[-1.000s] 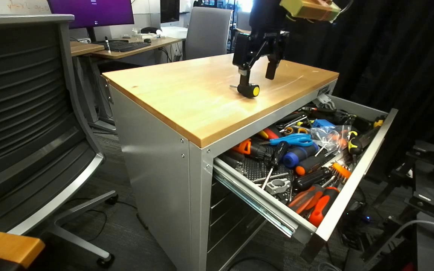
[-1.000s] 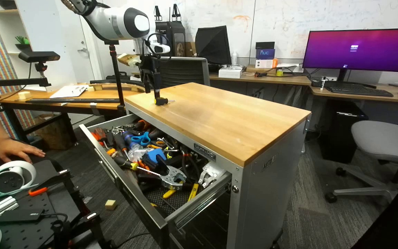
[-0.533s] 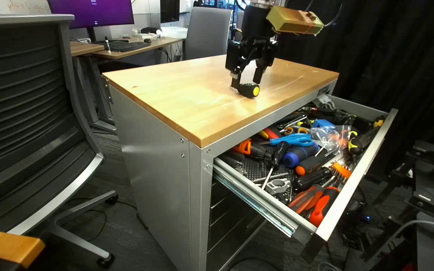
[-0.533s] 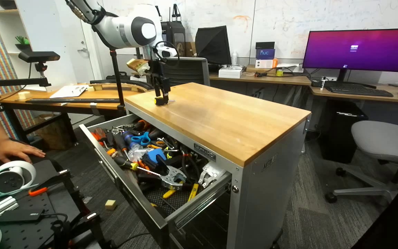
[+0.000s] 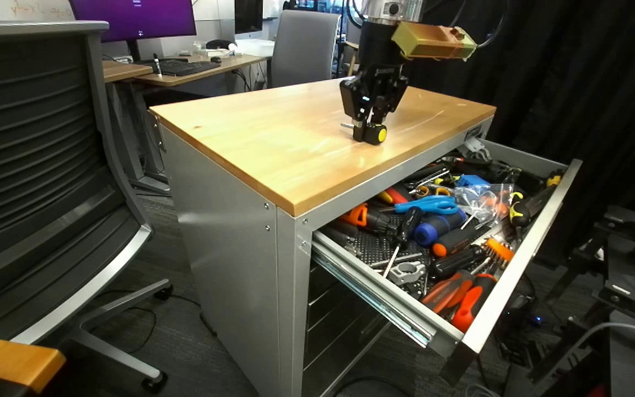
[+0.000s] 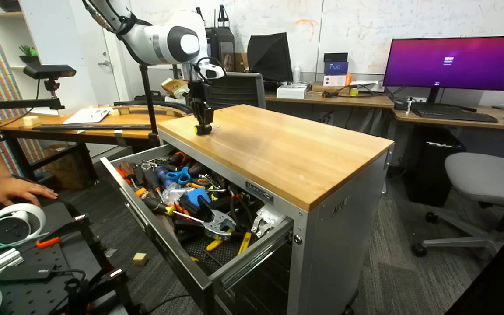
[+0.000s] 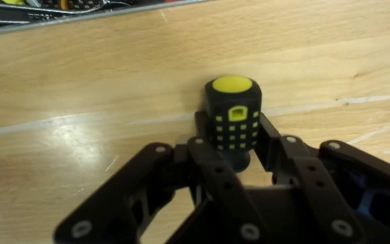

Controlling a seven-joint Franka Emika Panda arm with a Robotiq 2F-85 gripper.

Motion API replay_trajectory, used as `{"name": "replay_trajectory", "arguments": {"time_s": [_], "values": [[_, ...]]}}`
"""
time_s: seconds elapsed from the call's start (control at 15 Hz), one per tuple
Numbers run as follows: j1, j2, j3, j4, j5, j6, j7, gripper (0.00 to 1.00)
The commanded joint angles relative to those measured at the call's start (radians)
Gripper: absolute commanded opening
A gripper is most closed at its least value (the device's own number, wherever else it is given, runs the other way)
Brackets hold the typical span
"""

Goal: Put the screwdriver in the drawer then close the drawer

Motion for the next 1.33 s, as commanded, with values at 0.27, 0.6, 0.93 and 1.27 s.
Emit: {"name": "replay_trajectory", "arguments": {"time_s": [0.27,0.6,0.93,1.27], "values": [[-0.003,-0.240,-0.022,-0.272,0.034,-0.226,0.131,0.14],[-0.028,-0.325,-0.003,-0.434,0.059,-0.205,0.208,0.15],[-0.052,-0.317,0.000,-0.485,0.141,-0.287,0.155,0.81],[-0.092,-0.264,-0.022,-0.604,0.229,-0.284,0.216,1.00]]}}
